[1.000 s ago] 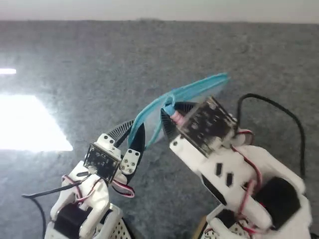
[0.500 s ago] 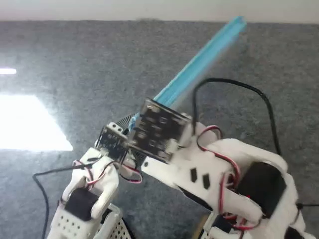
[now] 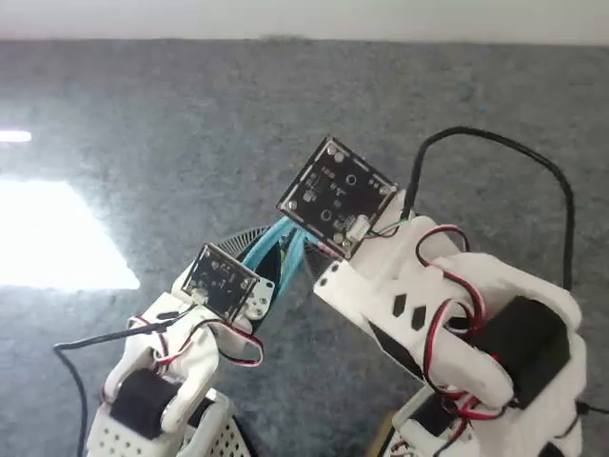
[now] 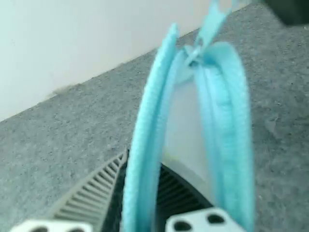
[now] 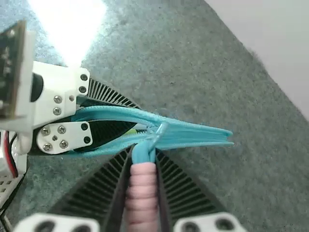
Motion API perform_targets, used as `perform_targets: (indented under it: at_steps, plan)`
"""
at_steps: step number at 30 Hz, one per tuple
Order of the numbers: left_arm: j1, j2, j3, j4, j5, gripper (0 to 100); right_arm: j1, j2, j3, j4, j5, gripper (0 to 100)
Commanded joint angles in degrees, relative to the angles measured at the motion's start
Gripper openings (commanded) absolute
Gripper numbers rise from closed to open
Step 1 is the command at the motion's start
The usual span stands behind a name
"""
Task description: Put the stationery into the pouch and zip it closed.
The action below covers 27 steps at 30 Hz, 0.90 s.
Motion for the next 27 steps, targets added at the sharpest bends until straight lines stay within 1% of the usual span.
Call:
perform_targets:
  at_steps: [1, 3, 5, 6, 10, 12, 14, 16, 18, 20, 22, 24, 25, 27]
  plan:
    - [-0.6, 1.1, -0.2, -1.8, -0.3, 1, 0.6, -0.2, -3.5, 2.2, -0.7, 0.9]
    - [-0.6, 2.2, 0.5, -2.5, -0.4, 1, 0.5, -0.4, -3.6, 2.4, 0.1, 1.2]
    - [-0.6, 2.9, 0.5, -2.4, -0.4, 1, 0.5, -1.1, -3.6, 2.7, 4.3, 5.4]
    - [-0.8, 3.1, 0.3, -2.3, -0.4, 1, 0.6, -1.6, -3.3, 2.8, 6.5, 10.1]
    - [-3.8, 3.1, 0.0, -2.5, -0.4, 1, 0.6, -4.7, 3.3, 2.8, 13.1, 34.0]
    - [-4.3, 3.1, -1.7, -2.1, -1.1, 1, 0.8, -6.7, 8.6, 2.7, 19.3, 41.2]
    - [-4.4, 3.3, -3.8, -1.0, -1.2, 1, 2.3, -9.2, 15.9, 2.6, 27.5, 43.6]
    - [-4.3, 3.3, -5.4, 0.4, -1.2, 1, 6.8, -12.4, 25.0, 0.0, 34.5, 43.4]
    - [-4.3, 3.2, -6.3, 1.5, -1.2, 1, 13.0, -15.7, 34.3, -9.5, 39.2, 43.4]
    - [-4.0, 3.1, -6.4, 2.0, -2.8, 1, 19.9, -17.8, 42.3, -21.7, 41.2, 43.4]
    - [-4.0, 3.1, -6.4, 2.0, -3.8, 1, 22.9, -18.2, 47.8, -30.9, 42.8, 43.4]
    - [-4.0, 3.1, -6.5, 2.5, -4.0, 1, 23.5, -17.2, 50.2, -34.3, 44.7, 43.3]
    - [-3.9, 3.1, -6.6, 3.2, -4.0, 1, 23.5, -16.1, 50.2, -34.9, 44.4, 43.3]
    - [-2.9, 3.1, -7.1, 4.9, -4.5, 1, 23.4, -13.7, 49.6, -36.1, 40.8, 43.3]
